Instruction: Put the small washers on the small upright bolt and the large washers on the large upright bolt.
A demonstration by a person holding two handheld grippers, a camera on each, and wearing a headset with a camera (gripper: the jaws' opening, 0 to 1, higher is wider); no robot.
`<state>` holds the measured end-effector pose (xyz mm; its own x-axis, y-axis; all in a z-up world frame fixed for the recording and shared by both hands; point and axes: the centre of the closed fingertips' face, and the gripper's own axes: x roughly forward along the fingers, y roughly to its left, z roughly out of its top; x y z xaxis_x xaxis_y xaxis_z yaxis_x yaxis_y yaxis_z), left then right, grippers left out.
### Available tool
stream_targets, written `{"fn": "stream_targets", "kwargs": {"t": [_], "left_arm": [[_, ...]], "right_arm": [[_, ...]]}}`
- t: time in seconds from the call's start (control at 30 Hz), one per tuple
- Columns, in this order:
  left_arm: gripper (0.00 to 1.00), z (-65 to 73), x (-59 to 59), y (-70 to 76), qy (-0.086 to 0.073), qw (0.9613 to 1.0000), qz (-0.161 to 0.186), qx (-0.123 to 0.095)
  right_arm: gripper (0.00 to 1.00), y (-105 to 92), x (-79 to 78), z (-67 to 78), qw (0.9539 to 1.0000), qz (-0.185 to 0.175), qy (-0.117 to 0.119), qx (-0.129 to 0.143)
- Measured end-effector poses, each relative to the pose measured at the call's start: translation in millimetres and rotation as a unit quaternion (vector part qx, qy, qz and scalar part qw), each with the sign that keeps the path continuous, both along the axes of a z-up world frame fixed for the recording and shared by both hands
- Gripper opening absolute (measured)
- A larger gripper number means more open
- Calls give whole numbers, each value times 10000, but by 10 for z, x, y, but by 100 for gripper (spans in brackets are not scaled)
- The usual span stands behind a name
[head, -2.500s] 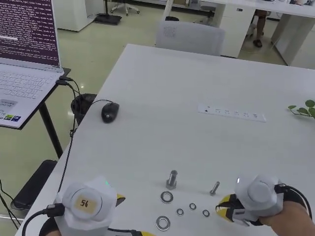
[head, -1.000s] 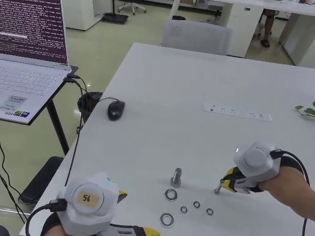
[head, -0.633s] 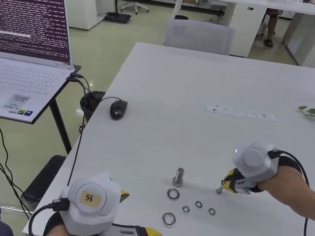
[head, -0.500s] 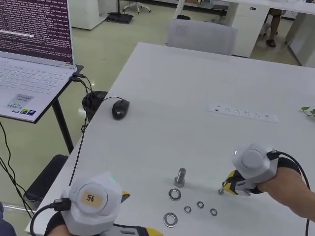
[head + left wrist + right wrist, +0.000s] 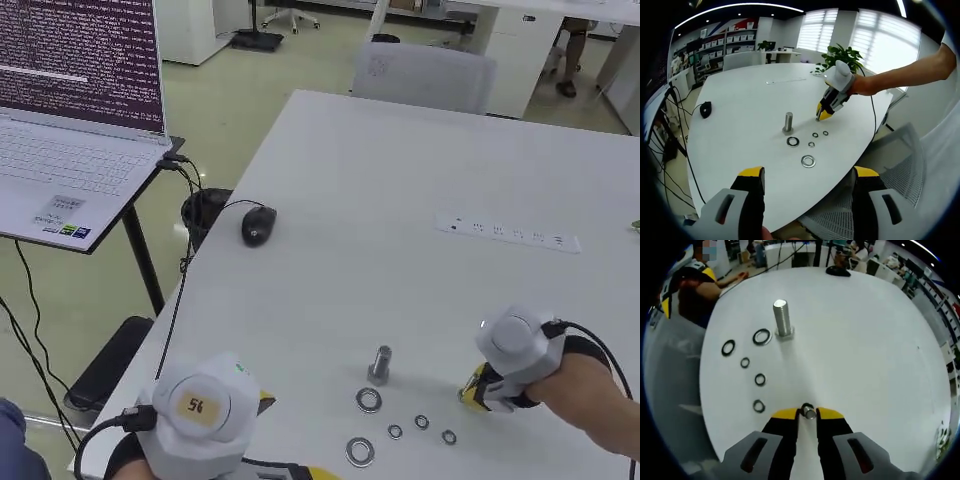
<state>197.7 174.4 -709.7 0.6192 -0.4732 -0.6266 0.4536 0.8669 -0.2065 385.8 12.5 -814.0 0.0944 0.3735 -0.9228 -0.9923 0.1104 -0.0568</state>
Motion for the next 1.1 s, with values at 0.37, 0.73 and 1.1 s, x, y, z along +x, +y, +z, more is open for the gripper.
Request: {"fn": "stream_targets", "kwargs": {"t": [0.37, 0.73, 1.1], "left_arm": [[70, -13, 2, -56, 22, 10000, -82, -3], [70, 6, 31, -96, 7, 9998, -208, 30], [70, 13, 13, -105, -9, 9998, -206, 38]], "right_arm": [[15, -365, -143, -80, 9975, -636, 233, 203], [16, -217, -527, -90, 9980, -96, 349, 516], [18, 98, -688, -98, 9960, 752, 186, 443]]}}
